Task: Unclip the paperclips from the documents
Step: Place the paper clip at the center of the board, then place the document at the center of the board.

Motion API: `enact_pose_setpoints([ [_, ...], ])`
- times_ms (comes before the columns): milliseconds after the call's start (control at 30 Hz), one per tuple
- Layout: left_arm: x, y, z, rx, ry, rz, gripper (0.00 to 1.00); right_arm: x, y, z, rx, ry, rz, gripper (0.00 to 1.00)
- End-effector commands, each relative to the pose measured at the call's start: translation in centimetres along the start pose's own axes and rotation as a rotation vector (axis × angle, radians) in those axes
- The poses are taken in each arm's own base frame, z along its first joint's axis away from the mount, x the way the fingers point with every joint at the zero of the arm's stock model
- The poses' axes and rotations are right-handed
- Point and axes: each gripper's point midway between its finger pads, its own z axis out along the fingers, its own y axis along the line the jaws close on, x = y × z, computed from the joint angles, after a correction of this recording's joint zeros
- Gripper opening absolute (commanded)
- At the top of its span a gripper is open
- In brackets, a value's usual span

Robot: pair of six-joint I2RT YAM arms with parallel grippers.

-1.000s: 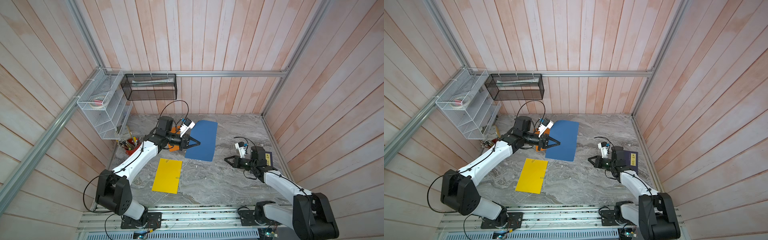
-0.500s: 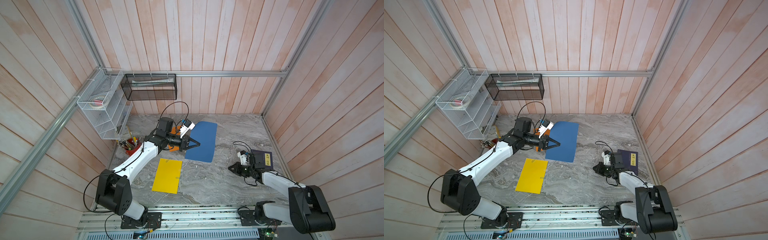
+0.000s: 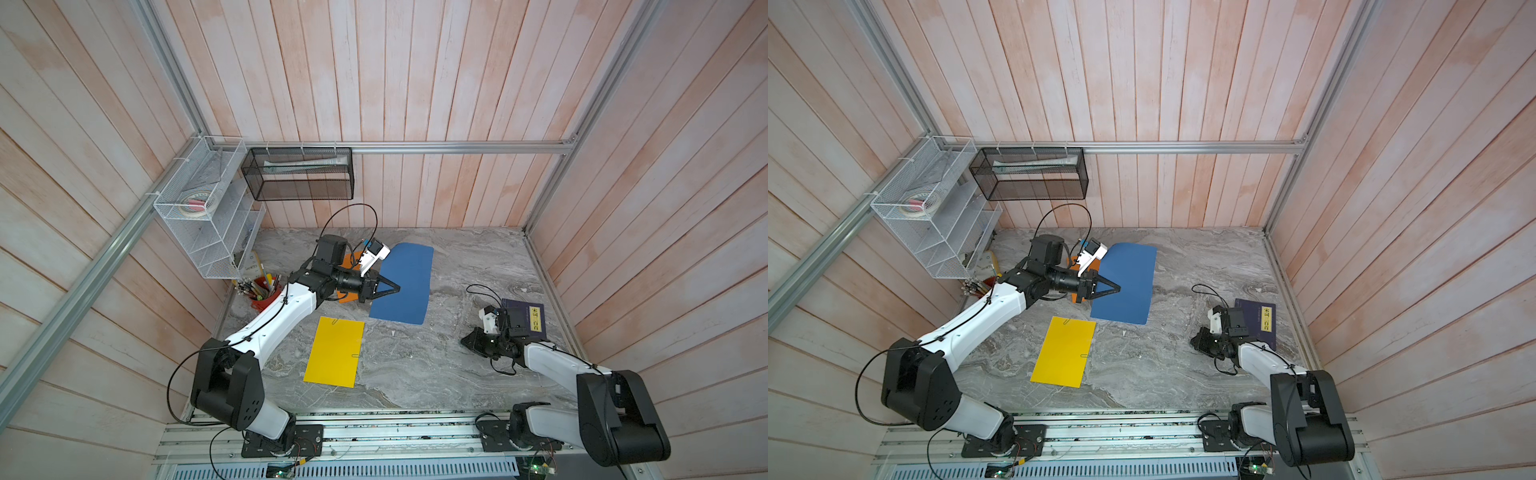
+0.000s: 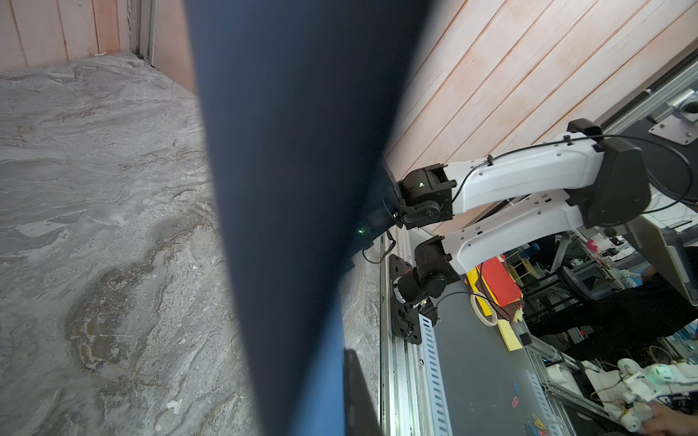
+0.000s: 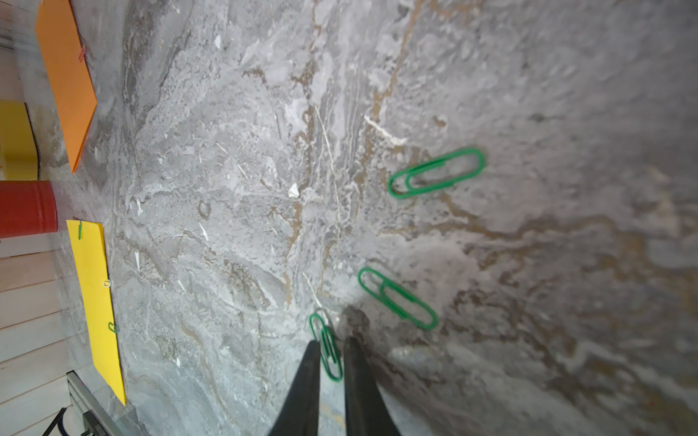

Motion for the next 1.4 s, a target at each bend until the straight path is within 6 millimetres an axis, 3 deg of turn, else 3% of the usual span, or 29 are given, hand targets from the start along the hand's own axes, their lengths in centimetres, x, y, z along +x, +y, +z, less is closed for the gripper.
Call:
enact_pose_setpoints([
  [0, 0.0, -0.4, -0.2, -0.005, -0.008, 0.022, 0.0, 0.0, -1.1, -0.4, 0.072, 0.008, 0.012, 0.22],
  [133, -0.1, -0.4, -0.2, -0.005, -0.01, 0.025, 0.0, -0.4, -0.7, -0.8, 0.07, 0.0, -0.002, 0.24],
  [233, 0.0, -0.4, -0.2, 0.002, -0.009, 0.021, 0.0, -1.4, 1.3, -1.5, 0.0, -0.023, -0.061, 0.28],
  [367, 0.0, -0.6, 0.1, 0.022, -0.007, 0.012, 0.0, -3.2, 6.4, -3.5, -0.195, -0.092, -0.209, 0.37],
  [500, -0.1, -1.0, 0.4, 0.041, -0.002, 0.015, 0.0, -4.1, 13.4, -7.6, -0.494, -0.209, -0.399, 0.5],
  [567, 0.1, -1.1, 0.6, 0.048, 0.005, 0.009, 0.0, -4.2, 15.8, -9.7, -0.631, -0.271, -0.442, 0.55],
  [700, 0.0, -1.4, 0.8, 0.059, 0.009, 0.013, 0.0, -3.9, 19.1, -12.6, -0.824, -0.331, -0.513, 0.65],
  [800, 0.0, -1.7, 0.9, 0.071, 0.01, 0.013, 0.0, -3.5, 21.3, -13.4, -0.917, -0.298, -0.579, 0.66],
  [967, -0.6, -2.3, 1.1, 0.089, 0.008, 0.026, 0.0, -3.1, 24.3, -13.1, -0.998, -0.234, -0.649, 0.68],
  [1200, -0.5, -2.6, 1.2, 0.101, 0.01, 0.025, 0.0, -2.9, 26.2, -13.6, -1.096, -0.203, -0.662, 0.68],
  [1367, -0.5, -2.6, 1.3, 0.105, 0.011, 0.022, 0.0, -2.9, 26.7, -13.1, -1.117, -0.182, -0.66, 0.56],
])
